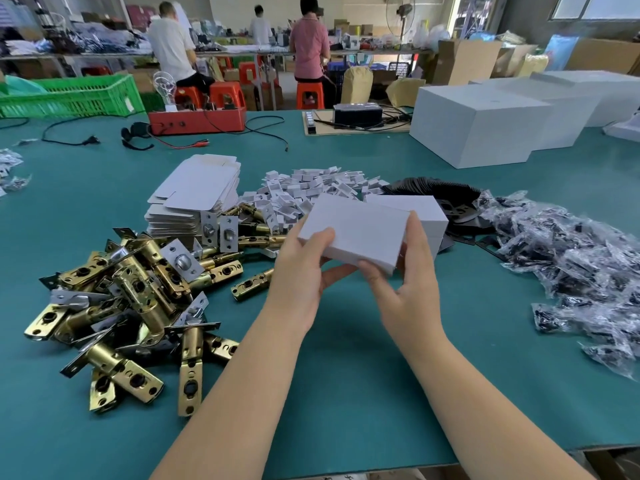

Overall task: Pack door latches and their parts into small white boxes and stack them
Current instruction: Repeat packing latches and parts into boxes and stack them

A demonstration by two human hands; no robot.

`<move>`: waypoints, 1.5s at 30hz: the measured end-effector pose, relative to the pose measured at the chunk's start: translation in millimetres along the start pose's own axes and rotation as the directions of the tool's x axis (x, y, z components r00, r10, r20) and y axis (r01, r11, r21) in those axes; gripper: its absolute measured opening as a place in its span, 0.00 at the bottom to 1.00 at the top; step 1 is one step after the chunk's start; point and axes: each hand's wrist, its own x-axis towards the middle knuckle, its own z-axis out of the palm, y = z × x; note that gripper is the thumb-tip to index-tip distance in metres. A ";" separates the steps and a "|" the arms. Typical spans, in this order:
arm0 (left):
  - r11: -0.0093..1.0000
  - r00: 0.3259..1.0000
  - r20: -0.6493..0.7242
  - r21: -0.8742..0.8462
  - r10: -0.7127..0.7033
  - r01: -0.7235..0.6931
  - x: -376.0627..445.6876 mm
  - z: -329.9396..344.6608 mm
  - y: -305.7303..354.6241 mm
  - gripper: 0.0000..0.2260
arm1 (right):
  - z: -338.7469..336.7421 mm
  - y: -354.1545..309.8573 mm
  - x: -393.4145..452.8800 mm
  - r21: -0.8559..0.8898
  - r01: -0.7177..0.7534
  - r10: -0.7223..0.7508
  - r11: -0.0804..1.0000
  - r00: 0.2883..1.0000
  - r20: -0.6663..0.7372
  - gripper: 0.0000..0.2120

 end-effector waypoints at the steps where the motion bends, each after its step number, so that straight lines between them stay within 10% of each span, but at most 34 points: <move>1: 0.995 0.999 0.034 0.093 0.040 -0.043 -2.7 6.0 -1.1 0.17 | -2.9 0.8 3.2 0.007 -0.023 0.023 1.000 0.999 -0.026 0.35; 9: 0.851 0.975 0.181 0.484 0.131 -0.204 20.5 53.4 5.6 0.22 | -33.9 13.3 59.5 0.062 -0.032 0.048 0.998 0.961 -0.274 0.25; 16: 0.749 0.976 0.213 0.637 0.053 -0.180 39.1 67.2 -25.7 0.27 | -47.5 46.0 80.1 0.093 -0.172 0.189 0.981 0.956 -0.224 0.23; 45: 0.926 0.970 0.237 0.375 -0.052 -0.042 27.3 51.7 -46.8 0.25 | -40.1 55.4 67.7 0.502 -0.274 0.291 0.820 0.956 0.046 0.25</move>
